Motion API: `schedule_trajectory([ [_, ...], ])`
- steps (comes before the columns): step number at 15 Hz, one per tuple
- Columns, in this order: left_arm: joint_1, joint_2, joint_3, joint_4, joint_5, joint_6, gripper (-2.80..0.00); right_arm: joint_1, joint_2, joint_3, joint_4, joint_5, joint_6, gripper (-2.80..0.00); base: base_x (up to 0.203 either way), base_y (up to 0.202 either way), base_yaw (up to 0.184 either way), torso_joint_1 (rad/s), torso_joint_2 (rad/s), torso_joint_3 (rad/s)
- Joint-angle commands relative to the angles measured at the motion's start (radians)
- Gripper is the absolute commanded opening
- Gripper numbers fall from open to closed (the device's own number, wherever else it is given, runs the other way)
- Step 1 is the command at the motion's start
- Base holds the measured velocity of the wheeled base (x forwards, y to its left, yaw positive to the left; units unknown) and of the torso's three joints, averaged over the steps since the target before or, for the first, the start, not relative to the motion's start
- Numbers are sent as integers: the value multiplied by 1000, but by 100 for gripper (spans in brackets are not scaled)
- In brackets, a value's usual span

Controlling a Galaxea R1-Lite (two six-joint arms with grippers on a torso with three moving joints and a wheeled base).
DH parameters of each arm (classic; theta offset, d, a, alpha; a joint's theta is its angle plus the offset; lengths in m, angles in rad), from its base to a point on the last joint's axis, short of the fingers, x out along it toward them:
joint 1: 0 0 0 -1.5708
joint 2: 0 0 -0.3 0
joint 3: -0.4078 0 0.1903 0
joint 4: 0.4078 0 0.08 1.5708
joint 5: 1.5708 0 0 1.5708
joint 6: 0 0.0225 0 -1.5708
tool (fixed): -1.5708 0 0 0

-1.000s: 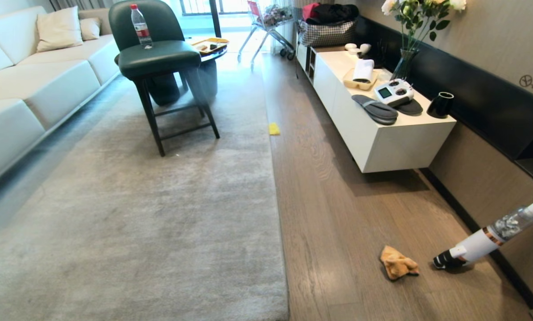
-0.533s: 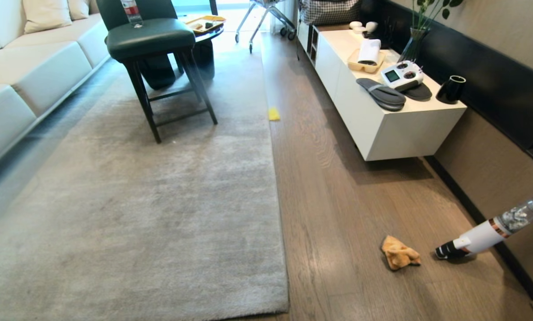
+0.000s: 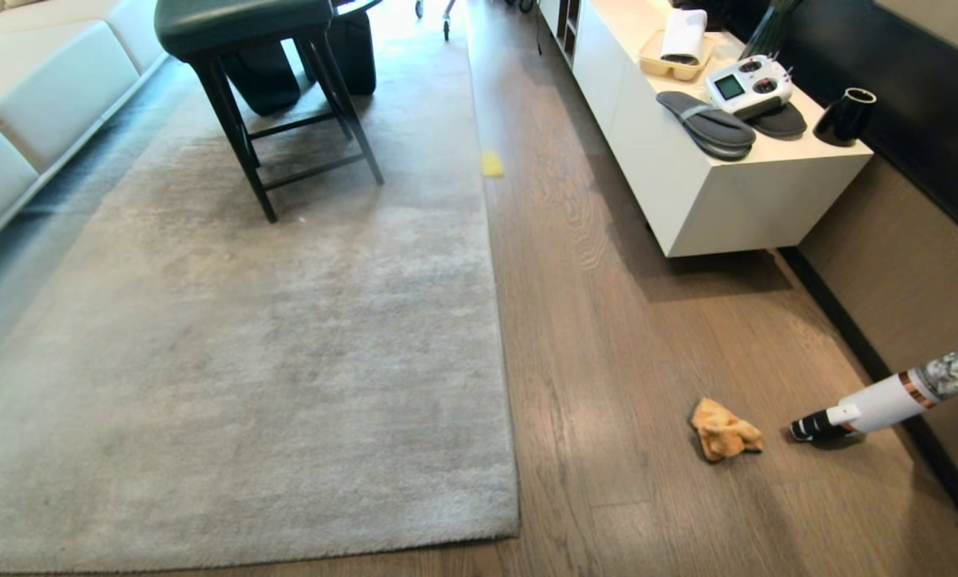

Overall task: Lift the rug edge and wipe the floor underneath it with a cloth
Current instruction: Lift up the carpet

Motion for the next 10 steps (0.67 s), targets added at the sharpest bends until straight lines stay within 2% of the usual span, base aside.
schedule_trajectory([
  [1,0,1,0,1,0,-2,-280,0,1,0,1,0,1,-280,0,0,0,6,1,-206],
  [10,0,1,0,1,2,-9,-280,0,1,0,1,0,1,-280,0,0,0,1,3,-197],
])
